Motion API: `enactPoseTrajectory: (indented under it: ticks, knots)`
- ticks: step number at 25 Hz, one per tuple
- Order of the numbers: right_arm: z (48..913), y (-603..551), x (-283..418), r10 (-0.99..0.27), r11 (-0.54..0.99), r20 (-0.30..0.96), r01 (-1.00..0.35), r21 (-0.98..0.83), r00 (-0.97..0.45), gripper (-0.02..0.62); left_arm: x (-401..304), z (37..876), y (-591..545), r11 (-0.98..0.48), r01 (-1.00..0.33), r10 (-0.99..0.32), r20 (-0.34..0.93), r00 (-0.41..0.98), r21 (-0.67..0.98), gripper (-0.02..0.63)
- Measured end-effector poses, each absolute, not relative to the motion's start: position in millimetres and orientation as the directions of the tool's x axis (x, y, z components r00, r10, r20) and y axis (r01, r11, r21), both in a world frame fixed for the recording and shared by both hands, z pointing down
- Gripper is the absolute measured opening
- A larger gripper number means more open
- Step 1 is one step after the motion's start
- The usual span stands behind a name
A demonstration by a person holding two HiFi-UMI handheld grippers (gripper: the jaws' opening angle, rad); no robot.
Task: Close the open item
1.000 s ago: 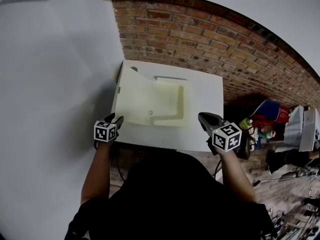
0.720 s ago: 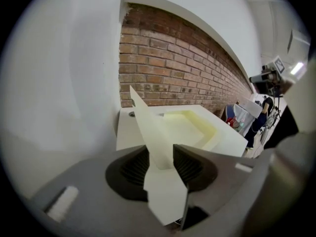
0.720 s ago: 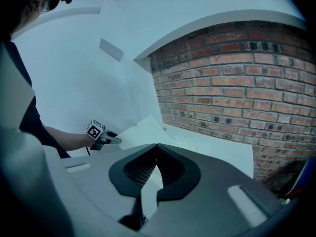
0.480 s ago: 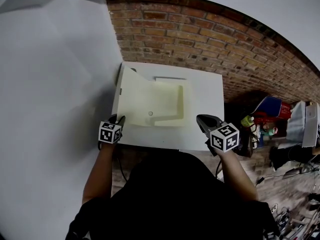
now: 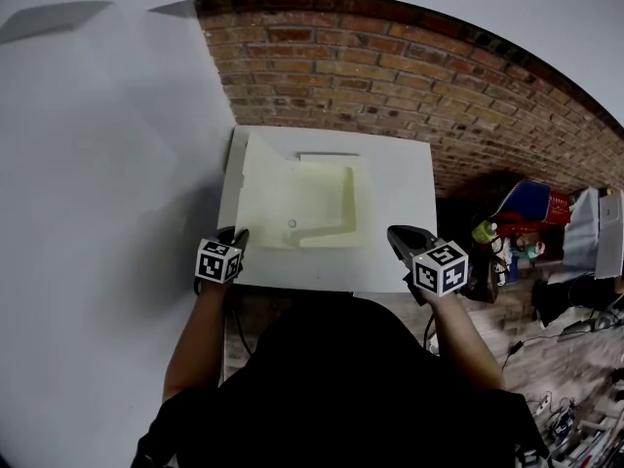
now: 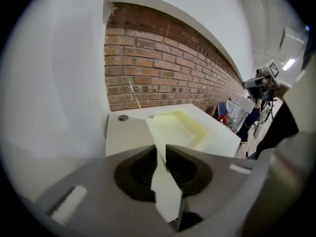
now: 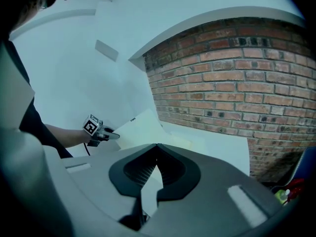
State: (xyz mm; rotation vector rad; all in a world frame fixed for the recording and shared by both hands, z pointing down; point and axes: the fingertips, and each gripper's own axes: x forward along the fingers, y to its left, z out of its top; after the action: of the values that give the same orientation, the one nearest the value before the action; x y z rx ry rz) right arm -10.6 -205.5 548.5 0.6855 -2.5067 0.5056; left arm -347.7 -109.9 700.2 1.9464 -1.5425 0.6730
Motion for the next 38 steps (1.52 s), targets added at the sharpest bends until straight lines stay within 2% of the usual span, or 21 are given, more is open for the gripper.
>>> enactPoseTrajectory:
  ticks: [24, 38]
  knots:
    - [562, -203, 38, -0.409, 0.762, 0.539, -0.601, -0.242, -0.736, 0.003, -291, 678, -137, -0.277, -0.96, -0.626, 0.752, 0.207, 0.033, 0.038]
    - [576, -207, 58, -0.413, 0.741, 0.553, -0.62, -0.258, -0.724, 0.003, -245, 675, -164, -0.355, -0.934, -0.583, 0.772, 0.252, 0.036, 0.032]
